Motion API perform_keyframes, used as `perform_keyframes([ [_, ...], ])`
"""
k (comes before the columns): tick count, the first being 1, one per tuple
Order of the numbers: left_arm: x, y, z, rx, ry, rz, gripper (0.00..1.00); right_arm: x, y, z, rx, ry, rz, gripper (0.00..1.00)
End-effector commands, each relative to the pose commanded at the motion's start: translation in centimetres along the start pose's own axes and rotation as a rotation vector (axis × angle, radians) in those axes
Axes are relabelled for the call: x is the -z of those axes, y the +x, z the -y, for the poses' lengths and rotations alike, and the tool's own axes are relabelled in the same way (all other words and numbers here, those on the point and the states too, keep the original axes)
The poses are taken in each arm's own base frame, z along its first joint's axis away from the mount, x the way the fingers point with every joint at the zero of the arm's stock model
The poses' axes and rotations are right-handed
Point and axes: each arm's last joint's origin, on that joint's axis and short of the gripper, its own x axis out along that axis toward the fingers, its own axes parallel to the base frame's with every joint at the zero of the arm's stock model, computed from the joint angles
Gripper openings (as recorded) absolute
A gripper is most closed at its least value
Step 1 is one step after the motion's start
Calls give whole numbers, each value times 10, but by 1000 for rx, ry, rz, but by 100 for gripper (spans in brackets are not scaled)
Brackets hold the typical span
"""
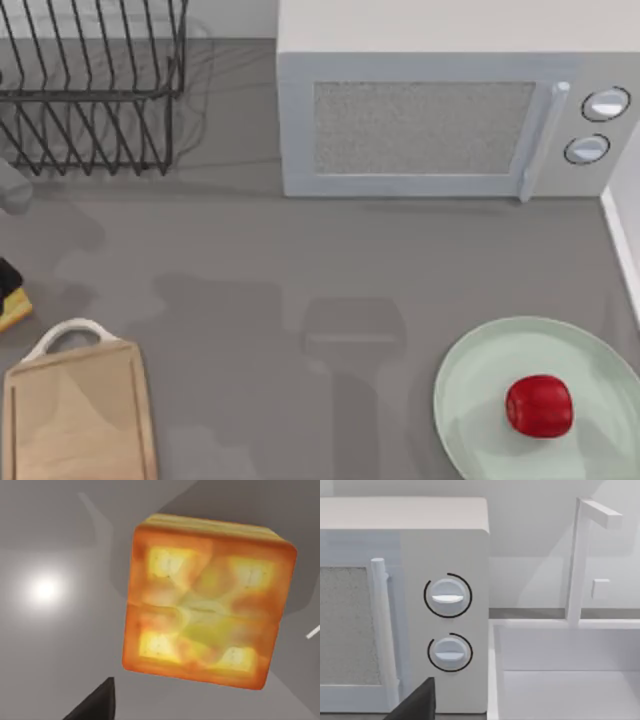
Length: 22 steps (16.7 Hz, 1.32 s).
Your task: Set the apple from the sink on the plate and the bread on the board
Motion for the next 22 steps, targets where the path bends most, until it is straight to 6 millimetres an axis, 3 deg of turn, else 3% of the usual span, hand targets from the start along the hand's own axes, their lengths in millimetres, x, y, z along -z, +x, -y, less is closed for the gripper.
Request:
perform_keyframes([
  [5, -22, 15, -30, 86, 105, -57, 100, 0, 0, 0, 0, 0, 0, 100],
  [12, -24, 18, -31, 96, 119, -63, 100, 0, 0, 0, 0, 0, 0, 100],
  [19, -21, 78, -27, 92, 117, -59, 100, 0, 0, 0, 0, 0, 0, 100],
  [22, -19, 87, -25, 98, 118, -63, 100, 0, 0, 0, 0, 0, 0, 100],
])
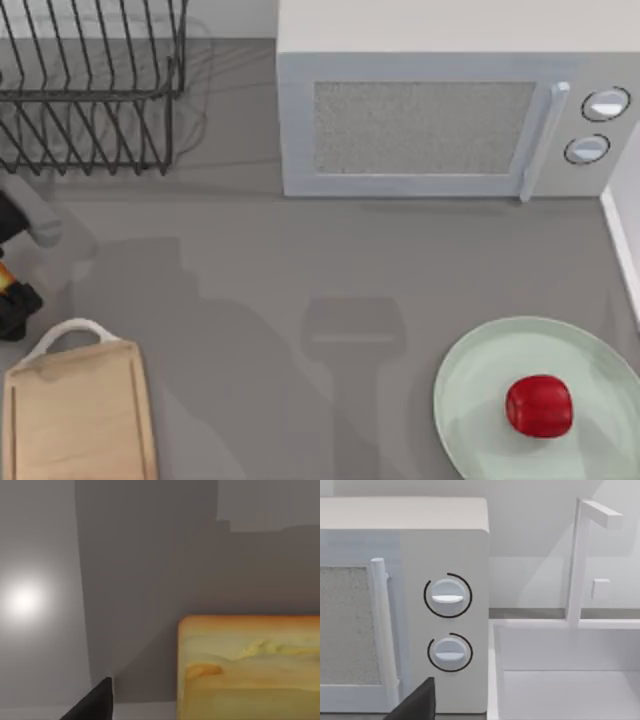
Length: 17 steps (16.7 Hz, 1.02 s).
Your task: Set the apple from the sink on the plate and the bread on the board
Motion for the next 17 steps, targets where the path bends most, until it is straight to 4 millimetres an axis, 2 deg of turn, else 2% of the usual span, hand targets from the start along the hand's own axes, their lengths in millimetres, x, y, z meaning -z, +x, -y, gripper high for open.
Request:
perform_keyframes([
  [2, 0, 0, 0, 0, 0, 0, 100, 0, 0, 0, 0, 0, 0, 100],
  [15, 0, 0, 0, 0, 0, 0, 2, 0, 0, 0, 0, 0, 0, 100],
  [17, 0, 0, 0, 0, 0, 0, 0, 0, 0, 0, 0, 0, 0, 100],
])
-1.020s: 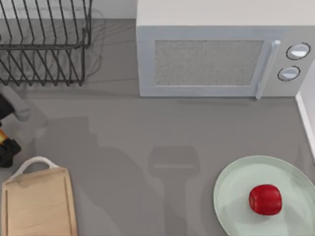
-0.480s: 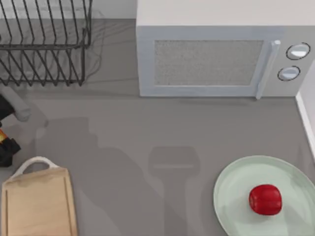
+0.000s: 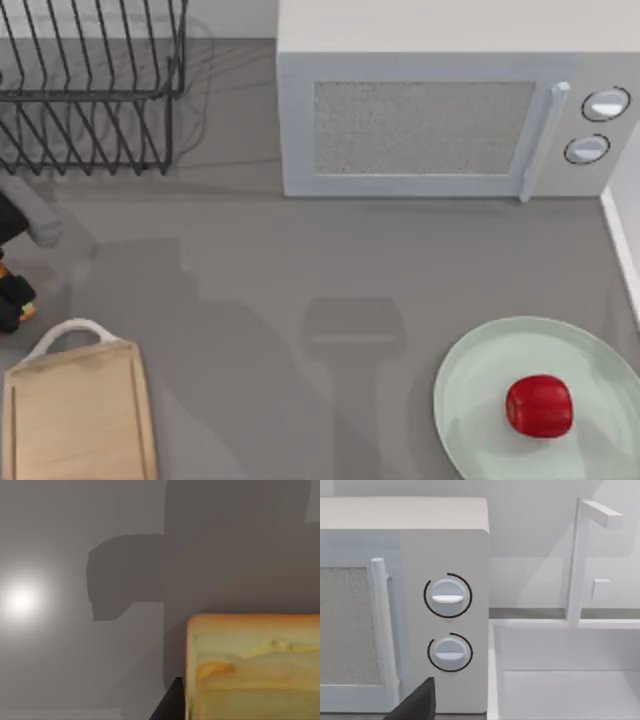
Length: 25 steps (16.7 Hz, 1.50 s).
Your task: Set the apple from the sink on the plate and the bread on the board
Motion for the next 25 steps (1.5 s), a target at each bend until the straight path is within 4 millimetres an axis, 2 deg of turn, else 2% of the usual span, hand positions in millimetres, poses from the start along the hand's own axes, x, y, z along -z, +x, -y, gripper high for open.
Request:
perform_keyframes([
  [6, 0, 0, 0, 0, 0, 0, 0, 0, 0, 0, 0, 0, 0, 100],
  [9, -1, -10, 0, -4, -2, 11, 0, 0, 0, 0, 0, 0, 0, 100],
  [12, -4, -36, -3, -1, 2, 10, 0, 0, 0, 0, 0, 0, 0, 100],
  [16, -2, -83, 0, 16, 0, -2, 0, 0, 0, 0, 0, 0, 0, 100],
  [18, 0, -101, 1, 4, -2, 5, 0, 0, 0, 0, 0, 0, 0, 100],
  [25, -2, -103, 5, 4, -24, 5, 0, 0, 0, 0, 0, 0, 0, 100],
])
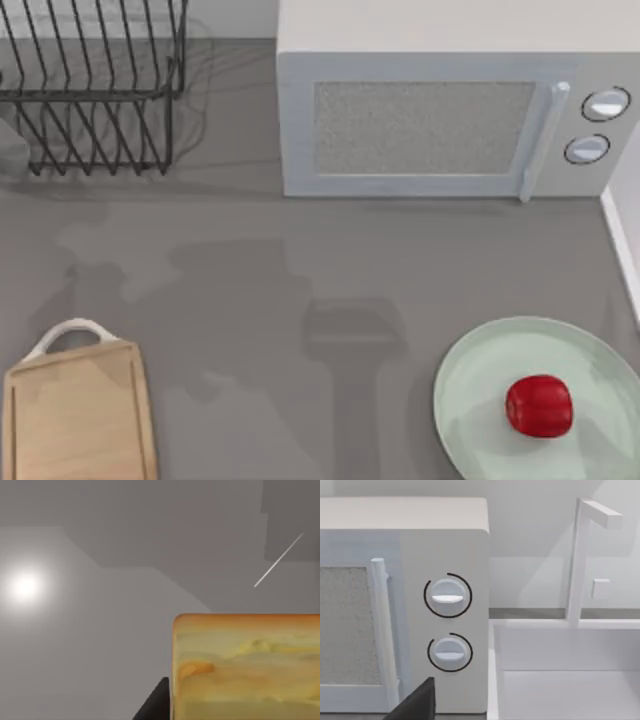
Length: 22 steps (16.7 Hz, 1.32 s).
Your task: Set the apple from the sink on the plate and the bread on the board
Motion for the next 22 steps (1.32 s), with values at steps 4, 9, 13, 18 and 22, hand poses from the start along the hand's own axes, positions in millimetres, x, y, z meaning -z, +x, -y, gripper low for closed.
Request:
perform_keyframes([
  [4, -7, 3, 25, 1, -119, -4, 0, 0, 0, 0, 0, 0, 0, 100],
  [9, -11, 14, 76, 12, -396, -29, 0, 0, 0, 0, 0, 0, 0, 100],
  [13, -5, 24, 116, 5, -638, -38, 0, 0, 0, 0, 0, 0, 0, 100],
  [18, 3, 28, 145, -13, -776, -2, 0, 0, 0, 0, 0, 0, 0, 100],
  [22, 4, 28, 147, -14, -784, 3, 0, 0, 0, 0, 0, 0, 0, 100],
])
